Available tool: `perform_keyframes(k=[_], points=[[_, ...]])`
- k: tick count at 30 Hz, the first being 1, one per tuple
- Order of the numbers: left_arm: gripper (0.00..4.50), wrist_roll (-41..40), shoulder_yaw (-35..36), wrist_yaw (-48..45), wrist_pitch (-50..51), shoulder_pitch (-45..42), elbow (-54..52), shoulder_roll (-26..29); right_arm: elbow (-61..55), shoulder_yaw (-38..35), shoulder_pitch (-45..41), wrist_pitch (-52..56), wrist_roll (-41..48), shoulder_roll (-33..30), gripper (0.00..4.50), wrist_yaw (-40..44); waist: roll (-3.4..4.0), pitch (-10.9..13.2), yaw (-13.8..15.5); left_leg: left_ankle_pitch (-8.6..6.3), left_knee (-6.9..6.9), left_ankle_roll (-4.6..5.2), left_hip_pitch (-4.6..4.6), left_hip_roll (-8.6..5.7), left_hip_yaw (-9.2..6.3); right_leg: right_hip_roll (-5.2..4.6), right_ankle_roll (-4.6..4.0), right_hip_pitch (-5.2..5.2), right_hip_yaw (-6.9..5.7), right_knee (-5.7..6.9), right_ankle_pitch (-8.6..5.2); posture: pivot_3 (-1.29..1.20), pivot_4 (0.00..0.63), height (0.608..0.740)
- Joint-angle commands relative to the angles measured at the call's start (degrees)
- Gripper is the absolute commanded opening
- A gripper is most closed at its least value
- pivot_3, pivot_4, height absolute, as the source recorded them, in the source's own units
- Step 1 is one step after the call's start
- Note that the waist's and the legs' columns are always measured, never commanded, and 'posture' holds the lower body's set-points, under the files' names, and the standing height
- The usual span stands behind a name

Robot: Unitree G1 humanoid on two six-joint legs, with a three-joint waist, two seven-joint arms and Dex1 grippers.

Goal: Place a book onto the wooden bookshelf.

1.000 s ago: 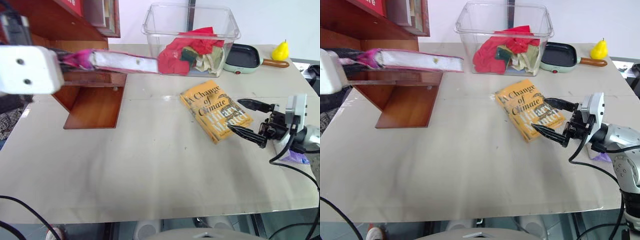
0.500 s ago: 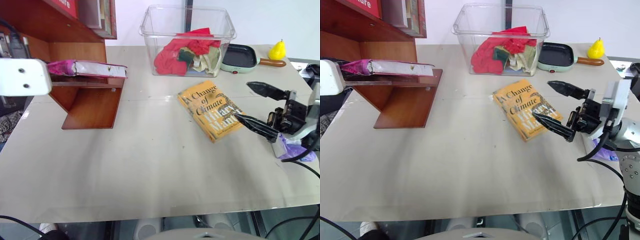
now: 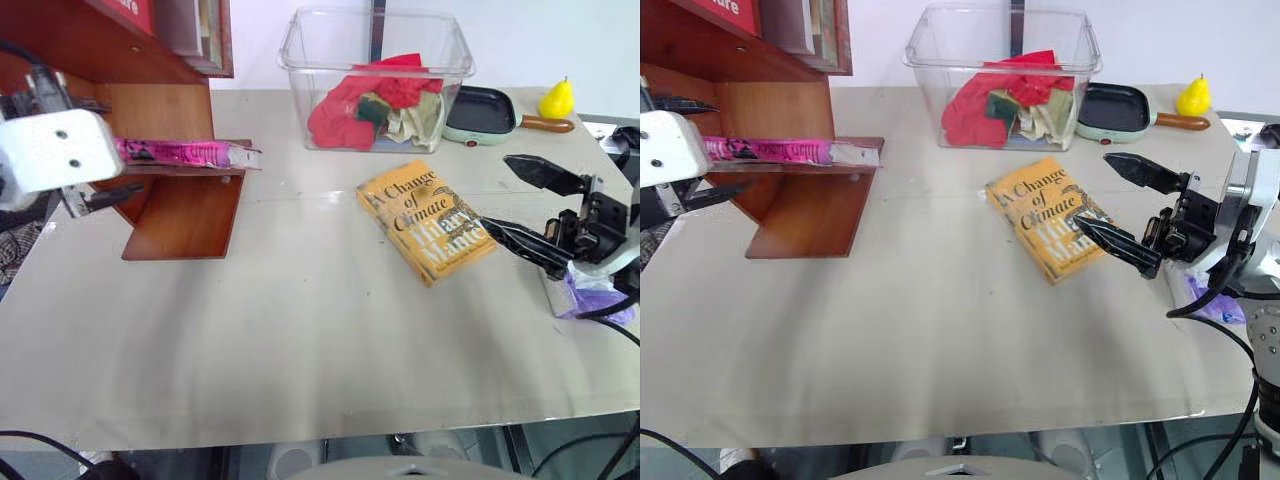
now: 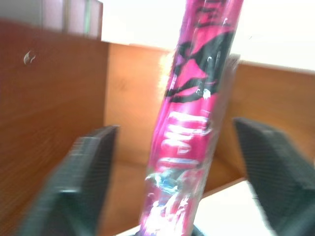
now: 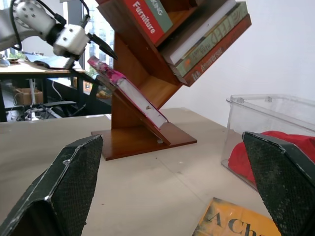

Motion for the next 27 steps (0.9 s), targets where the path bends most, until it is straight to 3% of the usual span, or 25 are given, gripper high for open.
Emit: perform_keyframes(k=[1, 6, 8, 10, 12, 15, 19, 24, 27], points=[[4.26, -12.1, 10.1, -8.2, 11.1, -0.5, -7.0, -0.5, 1.2, -0.6, -1.1, -0.5, -0.2, -1.1, 4.5, 2.2, 0.0, 0.0, 0.0, -0.07, 0.01, 0.1, -0.03, -0.03, 0.03, -0.04, 0.06, -0.03, 0.01, -0.01, -0.04, 0.0, 0.15, 0.74], [4.26, -38.2, 17.7, -8.9, 40.4, -3.9, -17.9, 0.5, 3.9, 0.3, -2.8, -0.4, -1.1, -1.3, 4.5, 4.2, -0.03, 0.0, -0.1, -0.23, 0.01, 0.31, -0.17, -0.06, 0.06, -0.06, 0.2, -0.15, 0.04, -0.07, -0.13, 0.0, 0.15, 0.74], [4.26, -49.6, 16.0, -1.4, 46.5, -5.8, -22.0, -1.7, 4.2, 0.1, -2.0, -0.2, -1.6, -1.8, 4.5, 4.6, -0.02, 0.0, 0.0, -0.23, 0.02, 0.32, -0.01, -0.08, 0.01, -0.05, 0.21, -0.04, 0.05, 0.04, -0.14, 0.0, 0.15, 0.74], [4.26, -58.3, 12.5, 8.5, 48.1, -6.0, -26.5, -6.5, 3.9, -0.7, -0.1, 0.2, -2.1, -2.4, 4.5, 4.8, 0.07, 0.0, 0.2, -0.23, 0.03, 0.32, 0.17, -0.08, -0.02, -0.04, 0.3, 0.13, 0.06, 0.08, -0.21, 0.0, 0.15, 0.74], [4.26, -64.0, 8.3, 18.9, 46.4, -3.9, -29.1, -15.1, 3.1, -1.4, 3.3, 0.1, -3.5, -3.0, 4.5, 4.7, 0.16, -0.1, 0.3, -0.22, 0.08, 0.32, 0.31, -0.08, -0.12, -0.05, 0.36, 0.29, 0.07, 0.14, -0.25, 0.0, 0.15, 0.74], [4.26, -55.7, 1.9, 24.1, 42.8, 6.3, -32.7, -23.7, 1.7, -3.7, 11.2, -0.1, -6.1, -3.6, 4.5, 3.6, 0.01, -0.1, 0.1, -0.21, 0.22, 0.31, 0.47, -0.09, -0.22, 0.03, 0.18, 0.51, 0.07, 0.22, -0.12, 0.0, 0.15, 0.74], [4.26, -41.1, -2.4, 21.5, 30.0, 23.9, -29.2, -31.2, -0.2, -10.2, 23.7, -1.4, -9.3, -3.5, 4.5, 3.7, -0.05, -0.1, -0.2, -0.22, 0.13, 0.3, 0.76, -0.15, -0.2, 0.02, 0.09, 0.68, 0.3, 0.12, -0.18, 0.0, 0.15, 0.74], [4.26, -31.9, -3.7, 16.0, 17.6, 32.1, -19.5, -33.5, -0.7, -15.9, 35.8, -4.4, -14.2, -2.3, 4.5, 4.5, -0.18, -0.2, 0.2, -0.22, 0.08, 0.3, 0.94, -0.12, 0.16, 0.04, 0.14, 0.78, 0.34, 0.04, -0.4, 0.0, 0.15, 0.74], [4.26, -30.6, -6.3, 14.9, 14.8, 30.8, -15.8, -33.8, -1.0, -16.5, 39.0, -6.2, -16.1, -1.3, 4.5, 4.1, -0.21, -0.2, 0.3, -0.22, 0.08, 0.29, 1.15, -0.1, 0.16, -0.04, 0.16, 0.98, 0.35, 0.01, -0.43, 0.0, 0.15, 0.74]])
